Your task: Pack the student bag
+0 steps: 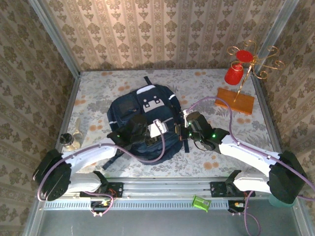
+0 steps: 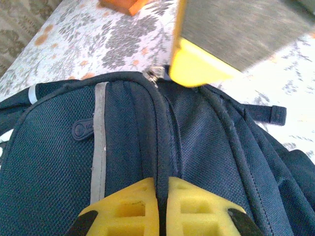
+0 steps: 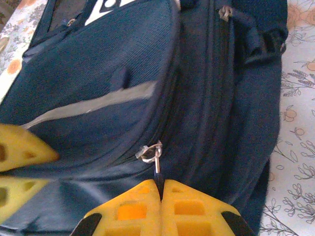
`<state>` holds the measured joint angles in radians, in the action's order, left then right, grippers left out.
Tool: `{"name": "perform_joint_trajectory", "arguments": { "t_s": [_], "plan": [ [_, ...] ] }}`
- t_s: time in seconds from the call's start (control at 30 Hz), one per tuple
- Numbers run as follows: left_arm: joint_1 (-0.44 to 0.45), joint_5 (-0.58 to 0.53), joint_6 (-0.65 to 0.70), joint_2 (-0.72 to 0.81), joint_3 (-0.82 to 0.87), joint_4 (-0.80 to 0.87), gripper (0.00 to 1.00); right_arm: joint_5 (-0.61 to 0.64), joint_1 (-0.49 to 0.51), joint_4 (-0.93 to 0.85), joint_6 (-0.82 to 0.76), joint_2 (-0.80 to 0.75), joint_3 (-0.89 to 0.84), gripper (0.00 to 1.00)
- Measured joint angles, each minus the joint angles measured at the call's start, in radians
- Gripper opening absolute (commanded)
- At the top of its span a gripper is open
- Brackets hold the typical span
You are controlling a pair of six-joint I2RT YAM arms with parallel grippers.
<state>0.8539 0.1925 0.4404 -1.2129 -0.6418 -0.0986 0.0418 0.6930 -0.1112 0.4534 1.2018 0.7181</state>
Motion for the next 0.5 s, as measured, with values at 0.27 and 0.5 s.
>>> {"name": "perform_joint_trajectory", "arguments": {
  "t_s": [0.27,0.5],
  "plan": [
    [-0.056,0.137,0.126,0.076,0.076,-0.014,0.0,-0.02,-0.007,-0.024,-0.056,0.011,0.017,0.0],
    [-0.087,0.13,0.146,0.107,0.094,-0.014,0.33,-0.057,-0.02,-0.016,-0.065,0.003,0.014,0.0]
  ]
}}
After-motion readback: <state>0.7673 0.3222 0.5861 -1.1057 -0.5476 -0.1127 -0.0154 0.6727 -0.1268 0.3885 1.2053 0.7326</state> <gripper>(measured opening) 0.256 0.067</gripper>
